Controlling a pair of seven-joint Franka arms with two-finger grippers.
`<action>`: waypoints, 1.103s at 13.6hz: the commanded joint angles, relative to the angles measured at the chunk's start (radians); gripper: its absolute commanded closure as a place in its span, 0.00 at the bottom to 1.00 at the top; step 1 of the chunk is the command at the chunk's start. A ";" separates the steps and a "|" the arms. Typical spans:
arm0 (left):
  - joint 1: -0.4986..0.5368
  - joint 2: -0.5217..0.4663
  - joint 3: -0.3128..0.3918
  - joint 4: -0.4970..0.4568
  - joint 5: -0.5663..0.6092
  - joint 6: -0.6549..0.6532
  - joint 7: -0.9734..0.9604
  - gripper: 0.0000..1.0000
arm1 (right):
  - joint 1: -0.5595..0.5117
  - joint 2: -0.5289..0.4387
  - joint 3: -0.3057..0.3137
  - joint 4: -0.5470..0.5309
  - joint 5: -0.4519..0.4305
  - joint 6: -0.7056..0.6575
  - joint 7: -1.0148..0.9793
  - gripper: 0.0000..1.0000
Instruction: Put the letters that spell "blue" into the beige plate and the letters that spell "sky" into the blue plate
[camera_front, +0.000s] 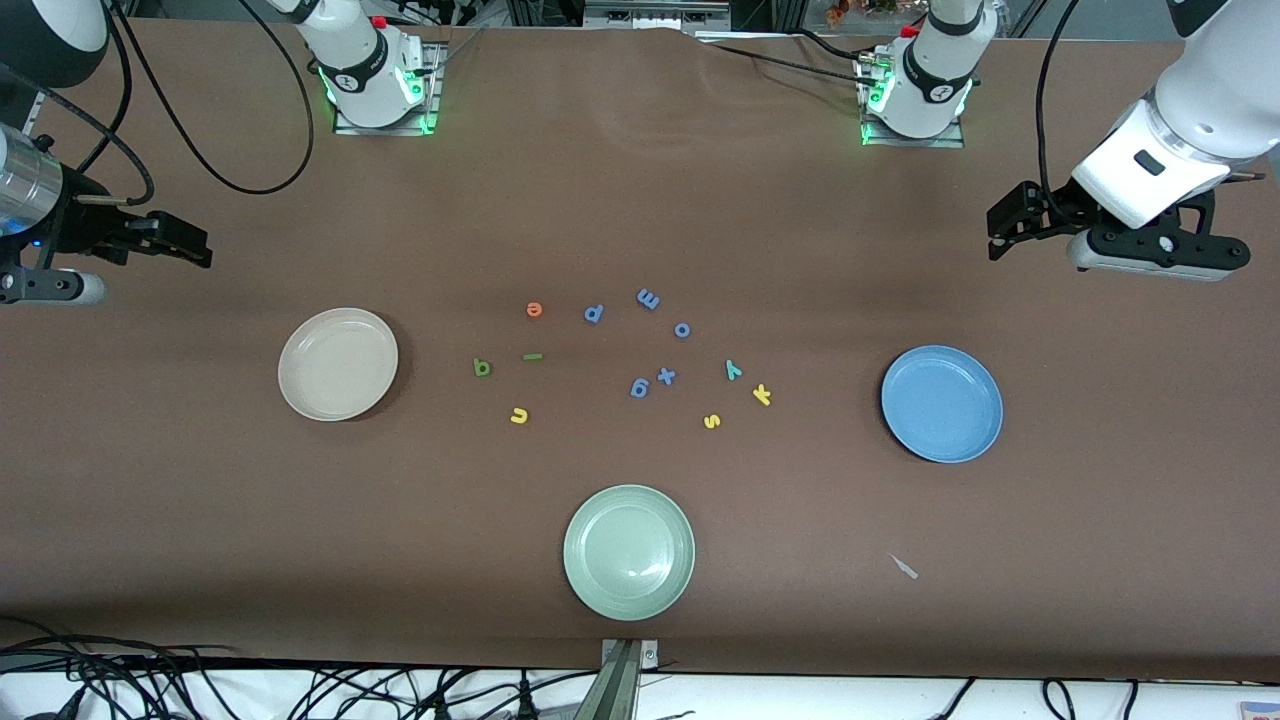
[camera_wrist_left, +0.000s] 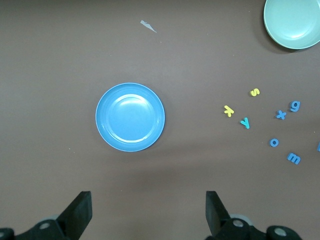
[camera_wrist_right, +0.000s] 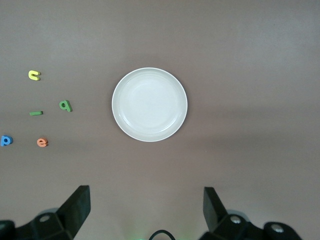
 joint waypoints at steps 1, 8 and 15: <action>0.004 0.005 -0.003 0.020 0.016 -0.017 0.016 0.00 | 0.005 0.013 0.004 0.020 -0.002 0.004 0.006 0.00; 0.004 0.005 -0.003 0.020 0.016 -0.017 0.016 0.00 | 0.103 0.114 0.007 0.028 0.004 0.099 -0.011 0.00; 0.004 0.005 -0.003 0.020 0.016 -0.017 0.016 0.00 | 0.221 0.369 0.007 0.028 0.006 0.381 0.009 0.00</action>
